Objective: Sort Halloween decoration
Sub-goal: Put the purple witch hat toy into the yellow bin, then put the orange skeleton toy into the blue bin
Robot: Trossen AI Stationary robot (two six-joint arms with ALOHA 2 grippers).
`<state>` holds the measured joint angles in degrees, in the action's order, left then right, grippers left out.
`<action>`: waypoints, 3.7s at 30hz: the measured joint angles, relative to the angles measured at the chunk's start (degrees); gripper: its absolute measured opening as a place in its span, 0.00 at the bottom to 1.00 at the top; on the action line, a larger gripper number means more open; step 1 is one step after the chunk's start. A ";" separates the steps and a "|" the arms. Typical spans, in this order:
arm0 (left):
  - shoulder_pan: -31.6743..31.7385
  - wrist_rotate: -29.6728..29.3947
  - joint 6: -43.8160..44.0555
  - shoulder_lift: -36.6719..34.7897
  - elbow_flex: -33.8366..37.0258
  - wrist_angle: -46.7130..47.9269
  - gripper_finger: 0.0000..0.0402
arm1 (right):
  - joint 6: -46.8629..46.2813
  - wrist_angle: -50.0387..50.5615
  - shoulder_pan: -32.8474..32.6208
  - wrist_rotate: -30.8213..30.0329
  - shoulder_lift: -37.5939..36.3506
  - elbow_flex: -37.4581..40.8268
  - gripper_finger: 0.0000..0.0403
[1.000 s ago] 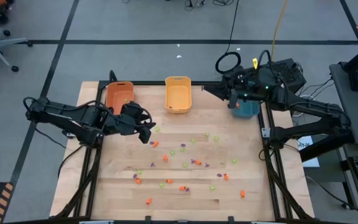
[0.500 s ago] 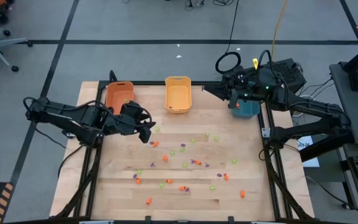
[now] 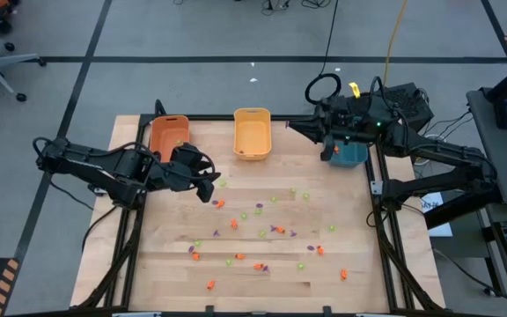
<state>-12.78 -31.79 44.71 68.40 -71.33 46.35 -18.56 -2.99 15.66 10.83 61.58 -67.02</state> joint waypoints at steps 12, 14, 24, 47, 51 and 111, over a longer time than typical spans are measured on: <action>0.00 0.00 0.02 0.00 0.00 0.00 0.51 | 22.93 -6.88 0.00 0.00 -0.04 0.00 0.00; 0.01 0.00 0.01 0.00 0.00 0.00 0.51 | 24.77 -6.86 0.00 0.00 -0.04 0.00 0.00; 0.00 0.00 -0.02 0.00 0.00 0.00 0.51 | 21.09 -6.69 0.00 -0.28 -0.01 0.00 0.00; 0.70 -4.46 -0.03 0.00 -0.02 0.46 0.51 | 7.84 12.86 10.03 -5.72 22.96 -18.63 0.00; 1.73 -4.51 -0.07 0.00 -0.02 0.56 0.51 | 7.30 14.67 13.32 -1.45 28.65 -23.01 0.00; 3.39 -2.09 1.69 0.00 -0.02 0.33 0.51 | 7.24 27.39 20.35 -3.41 56.17 -30.32 0.26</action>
<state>-9.39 -33.88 46.40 68.40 -71.35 46.68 -11.31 24.40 36.01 7.42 117.75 -97.34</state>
